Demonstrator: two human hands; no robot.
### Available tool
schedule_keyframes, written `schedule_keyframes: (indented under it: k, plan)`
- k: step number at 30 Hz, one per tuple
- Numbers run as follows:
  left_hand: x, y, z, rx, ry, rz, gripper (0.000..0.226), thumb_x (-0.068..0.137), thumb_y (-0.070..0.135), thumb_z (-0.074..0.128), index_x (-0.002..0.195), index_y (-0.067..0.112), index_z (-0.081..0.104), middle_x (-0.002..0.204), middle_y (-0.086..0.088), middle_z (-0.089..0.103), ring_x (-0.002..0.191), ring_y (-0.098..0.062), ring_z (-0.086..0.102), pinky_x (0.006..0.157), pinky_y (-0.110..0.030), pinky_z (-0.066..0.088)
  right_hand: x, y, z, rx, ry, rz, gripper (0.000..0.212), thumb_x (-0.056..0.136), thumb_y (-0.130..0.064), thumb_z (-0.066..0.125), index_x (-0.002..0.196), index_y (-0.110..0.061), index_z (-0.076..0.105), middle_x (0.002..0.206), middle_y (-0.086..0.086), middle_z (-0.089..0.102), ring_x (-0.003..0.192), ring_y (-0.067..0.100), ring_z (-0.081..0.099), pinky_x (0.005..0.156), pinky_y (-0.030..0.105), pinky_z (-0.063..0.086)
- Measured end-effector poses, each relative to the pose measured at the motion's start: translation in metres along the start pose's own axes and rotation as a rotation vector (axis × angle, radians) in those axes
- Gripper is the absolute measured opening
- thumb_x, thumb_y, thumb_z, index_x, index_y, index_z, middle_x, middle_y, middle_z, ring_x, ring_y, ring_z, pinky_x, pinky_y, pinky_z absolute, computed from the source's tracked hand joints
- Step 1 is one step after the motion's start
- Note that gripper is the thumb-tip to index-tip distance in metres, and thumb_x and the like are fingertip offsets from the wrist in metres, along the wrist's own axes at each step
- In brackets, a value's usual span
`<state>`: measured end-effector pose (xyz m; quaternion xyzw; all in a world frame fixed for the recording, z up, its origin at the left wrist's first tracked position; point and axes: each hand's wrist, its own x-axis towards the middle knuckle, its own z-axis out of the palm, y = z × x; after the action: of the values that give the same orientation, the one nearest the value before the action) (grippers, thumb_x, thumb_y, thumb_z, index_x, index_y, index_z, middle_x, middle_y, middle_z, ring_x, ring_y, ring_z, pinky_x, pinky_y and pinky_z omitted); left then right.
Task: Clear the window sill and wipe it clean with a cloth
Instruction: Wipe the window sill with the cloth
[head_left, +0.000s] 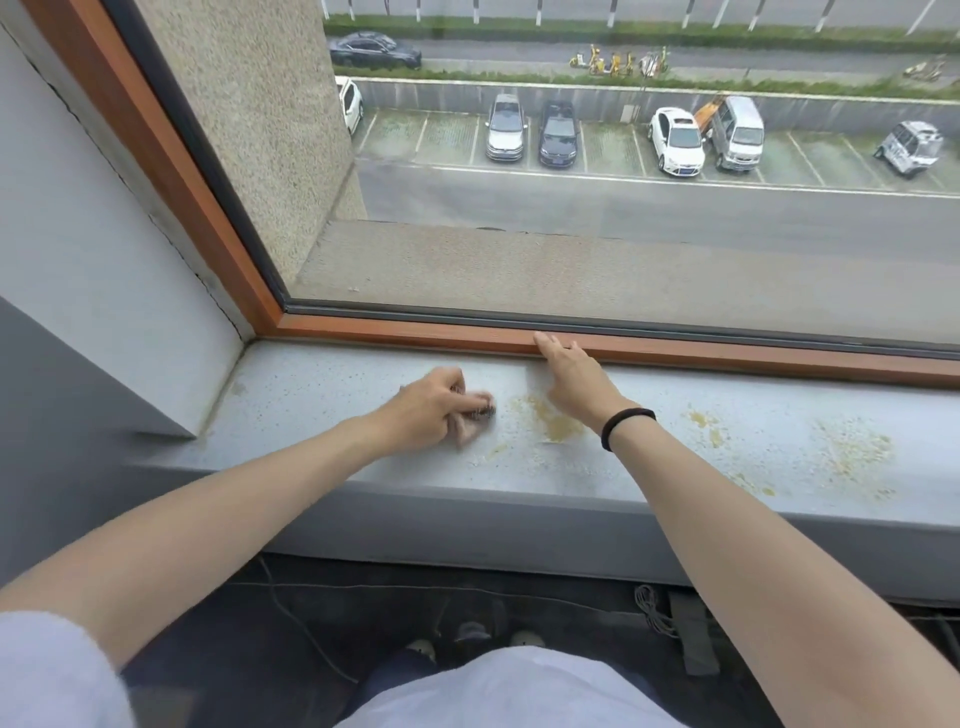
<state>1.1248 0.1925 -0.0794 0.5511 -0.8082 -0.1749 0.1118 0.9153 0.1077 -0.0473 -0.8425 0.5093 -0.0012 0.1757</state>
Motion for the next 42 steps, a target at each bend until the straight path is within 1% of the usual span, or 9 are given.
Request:
schedule_keyframes:
  k: [2,8,21,25,28,32,35,39,42]
  plan:
    - [-0.013,-0.011,-0.005,-0.025,-0.072,0.065,0.051,0.079,-0.007,0.039,0.117,0.013,0.067,0.091,-0.017,0.053,0.082,-0.029,0.050,0.067,-0.029,0.041,0.002,0.001,0.000,0.001,-0.003,0.002,0.077,0.082,0.014,0.036,0.151,-0.012,0.015,0.156,0.007,0.021,0.141,0.037,0.020,0.110,0.040,0.028]
    - [0.013,-0.015,-0.014,0.052,0.063,-0.361,0.061,0.082,-0.009,0.038,0.138,0.014,0.045,0.107,-0.016,0.043,0.098,-0.031,0.045,0.076,-0.036,0.042,0.004,0.001,0.005,0.048,0.006,0.037,0.079,0.081,0.016,0.034,0.151,-0.014,0.014,0.157,0.007,0.019,0.142,0.038,0.019,0.111,0.041,0.029]
    - [-0.032,0.090,0.049,-0.073,0.092,-0.163,0.059,0.082,-0.011,0.041,0.138,0.010,0.042,0.094,-0.004,0.033,0.080,-0.016,0.031,0.065,-0.023,0.028,0.007,-0.008,0.004,0.068,0.038,0.055,0.068,0.084,0.009,0.036,0.149,-0.008,0.022,0.147,0.011,0.037,0.133,0.033,0.034,0.104,0.039,0.036]
    - [-0.030,0.073,0.019,-0.443,0.224,-0.245,0.042,0.087,-0.008,0.047,0.123,0.009,0.061,0.094,-0.005,0.046,0.085,-0.017,0.048,0.074,-0.016,0.037,-0.006,-0.001,0.000,0.181,0.079,0.074,0.070,0.081,0.011,0.034,0.148,-0.008,0.026,0.149,0.010,0.035,0.138,0.027,0.030,0.112,0.036,0.029]
    - [-0.028,0.026,-0.008,-0.397,0.366,-0.404,0.029,0.090,0.005,0.052,0.106,0.020,0.071,0.095,0.000,0.052,0.088,-0.012,0.053,0.076,-0.006,0.038,-0.027,0.007,0.009,0.281,0.191,0.183,0.072,0.078,0.013,0.032,0.146,-0.013,0.032,0.149,0.010,0.036,0.139,0.029,0.029,0.111,0.040,0.032]
    - [-0.038,-0.009,-0.007,-0.201,0.261,-0.512,0.051,0.076,-0.004,0.035,0.100,0.027,0.067,0.107,-0.001,0.058,0.104,-0.019,0.052,0.087,-0.029,0.044,-0.057,0.001,0.029,0.274,0.270,0.259,0.063,0.081,0.011,0.034,0.141,-0.007,0.039,0.148,0.012,0.038,0.139,0.030,0.028,0.111,0.041,0.032]
    - [-0.044,0.018,0.021,0.001,0.252,-0.478,0.049,0.086,-0.003,0.042,0.133,0.011,0.048,0.115,-0.014,0.048,0.103,-0.033,0.049,0.085,-0.037,0.042,-0.081,0.002,0.053,0.263,0.361,0.320,0.052,0.087,0.007,0.034,0.137,-0.002,0.042,0.147,0.015,0.036,0.139,0.033,0.026,0.114,0.039,0.023]
    - [-0.043,0.074,0.043,-0.071,0.245,-0.314,0.043,0.091,0.002,0.044,0.133,0.008,0.047,0.111,-0.012,0.048,0.099,-0.028,0.052,0.081,-0.031,0.042,-0.105,0.017,0.078,0.176,0.465,0.355,0.048,0.093,0.003,0.033,0.141,0.001,0.036,0.152,0.017,0.027,0.144,0.025,0.018,0.120,0.033,0.010]
    - [-0.040,0.098,0.042,-0.339,0.172,-0.211,0.040,0.089,-0.006,0.045,0.124,0.009,0.059,0.099,-0.008,0.047,0.093,-0.024,0.054,0.080,-0.021,0.045,-0.118,0.023,0.085,0.149,0.511,0.374,0.048,0.096,-0.001,0.033,0.144,0.000,0.030,0.155,0.017,0.019,0.146,0.023,0.011,0.120,0.030,0.004]
